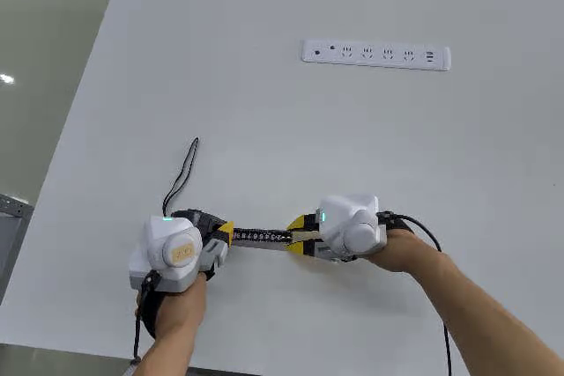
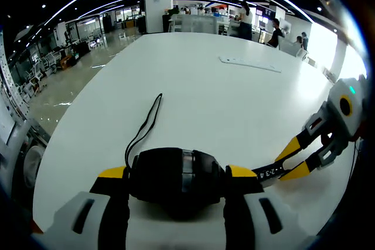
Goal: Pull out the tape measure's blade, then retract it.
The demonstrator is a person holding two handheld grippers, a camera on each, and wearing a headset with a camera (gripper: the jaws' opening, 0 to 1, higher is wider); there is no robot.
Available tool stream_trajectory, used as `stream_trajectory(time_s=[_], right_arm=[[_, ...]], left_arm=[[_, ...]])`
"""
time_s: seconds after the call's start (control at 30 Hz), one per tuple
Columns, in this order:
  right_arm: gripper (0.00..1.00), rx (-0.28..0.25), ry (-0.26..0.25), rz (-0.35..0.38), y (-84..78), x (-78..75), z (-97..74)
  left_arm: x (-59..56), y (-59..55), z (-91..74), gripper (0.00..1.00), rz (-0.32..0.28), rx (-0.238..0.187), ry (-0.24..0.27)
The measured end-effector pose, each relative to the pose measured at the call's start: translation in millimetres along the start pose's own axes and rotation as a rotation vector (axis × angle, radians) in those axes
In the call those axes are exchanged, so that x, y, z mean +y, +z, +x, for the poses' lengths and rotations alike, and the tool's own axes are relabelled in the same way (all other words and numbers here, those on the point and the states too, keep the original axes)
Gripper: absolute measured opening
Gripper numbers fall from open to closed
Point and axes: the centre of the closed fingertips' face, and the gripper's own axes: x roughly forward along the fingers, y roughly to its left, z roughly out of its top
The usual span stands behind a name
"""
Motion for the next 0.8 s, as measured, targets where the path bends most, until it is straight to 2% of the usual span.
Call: stream_trajectory(time_s=[0.37,0.5,0.8], right_arm=[[0.12,-0.001,0.008,-0.006,2.6,0.3,7.1],[0.12,0.0,0.011,-0.007,6.2,1.7,4.8],[0.12,0.0,0.014,-0.01,7.3,-0.2,13.5]], left_arm=[[0.7,0.2,-0.3,0.63,-0.01,-0.001,-0.007],[1.5,0.6,-0.1,0.63,-0.016,-0.001,-0.012],[1.7,1.0,0.1,0.63,-0.025,0.0,-0.019]])
